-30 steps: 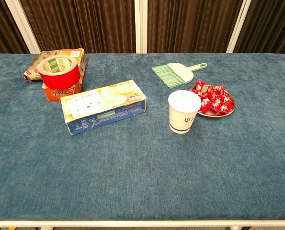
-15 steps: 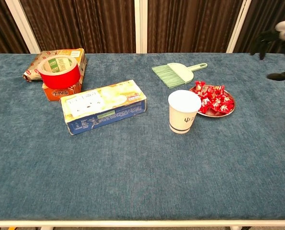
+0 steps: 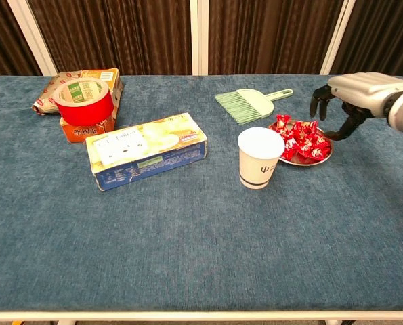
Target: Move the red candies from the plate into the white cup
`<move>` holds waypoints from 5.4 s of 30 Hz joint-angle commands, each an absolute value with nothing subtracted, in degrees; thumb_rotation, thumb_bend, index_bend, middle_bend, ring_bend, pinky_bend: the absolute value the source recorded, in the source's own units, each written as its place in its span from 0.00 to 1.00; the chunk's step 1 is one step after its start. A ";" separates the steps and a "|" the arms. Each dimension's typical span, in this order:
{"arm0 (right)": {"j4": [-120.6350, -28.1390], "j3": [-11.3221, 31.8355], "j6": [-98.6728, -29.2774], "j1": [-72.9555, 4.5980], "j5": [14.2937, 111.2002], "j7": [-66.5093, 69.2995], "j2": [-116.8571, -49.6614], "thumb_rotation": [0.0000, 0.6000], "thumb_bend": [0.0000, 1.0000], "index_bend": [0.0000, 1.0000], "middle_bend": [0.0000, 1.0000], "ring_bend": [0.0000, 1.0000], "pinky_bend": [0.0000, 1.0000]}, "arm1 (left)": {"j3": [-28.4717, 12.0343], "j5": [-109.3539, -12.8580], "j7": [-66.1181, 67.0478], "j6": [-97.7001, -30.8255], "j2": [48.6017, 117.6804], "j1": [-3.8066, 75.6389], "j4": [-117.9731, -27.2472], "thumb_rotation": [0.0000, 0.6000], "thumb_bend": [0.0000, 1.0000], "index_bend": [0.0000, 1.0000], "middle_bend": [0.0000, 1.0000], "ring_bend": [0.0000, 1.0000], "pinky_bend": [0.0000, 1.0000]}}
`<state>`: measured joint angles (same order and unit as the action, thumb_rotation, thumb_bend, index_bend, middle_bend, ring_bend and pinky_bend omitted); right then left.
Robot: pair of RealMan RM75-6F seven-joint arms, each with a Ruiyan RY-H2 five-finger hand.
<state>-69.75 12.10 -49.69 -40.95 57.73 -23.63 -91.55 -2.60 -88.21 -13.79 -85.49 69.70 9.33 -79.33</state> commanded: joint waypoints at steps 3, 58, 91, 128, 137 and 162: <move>-68.56 13.35 -51.90 -42.09 58.68 -22.87 -92.86 1.00 0.26 0.37 0.44 0.88 0.89 | -2.81 -88.19 -14.69 -85.05 69.57 9.67 -78.78 0.48 0.14 0.17 0.16 0.10 0.20; -57.57 10.87 -41.59 -50.43 47.61 -30.12 -99.26 1.00 0.31 0.56 1.00 1.00 1.00 | -2.82 -87.07 -19.68 -83.96 70.54 9.19 -75.29 0.47 0.13 0.17 0.16 0.10 0.20; -89.50 10.97 -58.44 -48.75 60.92 -34.99 -86.58 1.00 0.38 0.66 1.00 1.00 1.00 | -3.05 -87.00 -19.85 -84.27 70.14 8.93 -76.09 0.46 0.13 0.17 0.16 0.10 0.20; -74.60 9.61 -49.18 -52.75 43.90 -41.21 -90.23 1.00 0.16 0.43 1.00 1.00 1.00 | -3.06 -87.03 -21.32 -84.06 70.05 8.86 -75.56 0.46 0.11 0.17 0.16 0.10 0.20; -71.71 5.61 -43.86 -55.18 38.82 -46.27 -89.97 1.00 0.19 0.43 1.00 1.00 1.00 | -3.18 -87.03 -21.86 -84.21 69.83 8.84 -75.65 0.46 0.11 0.17 0.16 0.10 0.20; -64.83 1.25 -38.83 -58.39 36.92 -45.31 -94.10 1.00 0.21 0.51 1.00 1.00 1.00 | -3.46 -86.60 -24.89 -83.49 70.48 9.22 -73.72 0.45 0.11 0.17 0.16 0.10 0.20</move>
